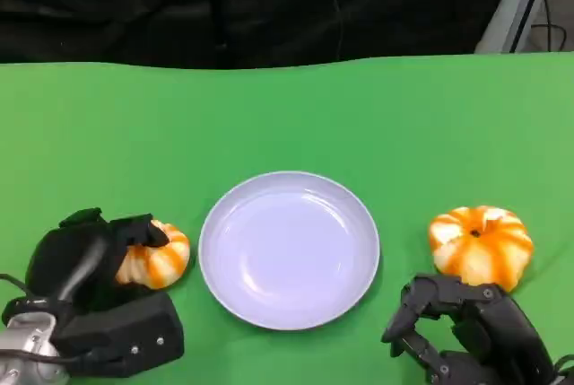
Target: Grasp the bread from the table and place it into the plate.
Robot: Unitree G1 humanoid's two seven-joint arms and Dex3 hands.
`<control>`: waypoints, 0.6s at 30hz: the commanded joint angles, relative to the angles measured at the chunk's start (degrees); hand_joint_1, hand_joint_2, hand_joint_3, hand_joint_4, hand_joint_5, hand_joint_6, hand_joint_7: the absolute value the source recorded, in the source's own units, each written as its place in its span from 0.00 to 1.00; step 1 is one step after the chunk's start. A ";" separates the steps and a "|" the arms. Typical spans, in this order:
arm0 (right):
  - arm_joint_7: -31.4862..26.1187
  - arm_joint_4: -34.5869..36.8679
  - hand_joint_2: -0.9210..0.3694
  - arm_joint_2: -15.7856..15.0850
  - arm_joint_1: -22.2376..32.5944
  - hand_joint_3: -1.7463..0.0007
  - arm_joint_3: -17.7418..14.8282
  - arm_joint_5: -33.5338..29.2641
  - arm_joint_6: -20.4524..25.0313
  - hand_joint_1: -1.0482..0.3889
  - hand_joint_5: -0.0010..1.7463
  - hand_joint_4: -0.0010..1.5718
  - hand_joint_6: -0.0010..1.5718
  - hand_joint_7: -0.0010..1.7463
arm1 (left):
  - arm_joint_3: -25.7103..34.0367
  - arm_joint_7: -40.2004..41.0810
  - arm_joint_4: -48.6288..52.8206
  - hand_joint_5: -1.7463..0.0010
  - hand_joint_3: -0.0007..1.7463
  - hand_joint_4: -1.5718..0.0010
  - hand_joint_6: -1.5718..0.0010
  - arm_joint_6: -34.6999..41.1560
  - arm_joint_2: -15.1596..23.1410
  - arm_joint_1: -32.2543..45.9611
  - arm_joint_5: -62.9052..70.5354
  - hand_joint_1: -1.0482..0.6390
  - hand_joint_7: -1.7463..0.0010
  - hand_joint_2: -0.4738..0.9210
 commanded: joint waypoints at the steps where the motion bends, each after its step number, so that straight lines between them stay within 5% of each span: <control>1: -0.29 -0.56 0.17 -0.62 0.00 0.58 -0.46 0.17 -0.56 0.64 0.86 0.48 0.54 0.64 | -0.50 -0.10 1.13 0.12 0.02 0.63 0.48 -0.09 0.18 0.75 0.12 0.58 0.43 1.00; 18: -0.29 -0.56 0.17 -0.62 0.00 0.58 -0.46 0.17 -0.56 0.64 0.86 0.48 0.54 0.64 | -0.56 -0.04 1.20 0.12 0.02 0.63 0.48 -0.12 0.19 0.72 0.09 0.58 0.43 1.00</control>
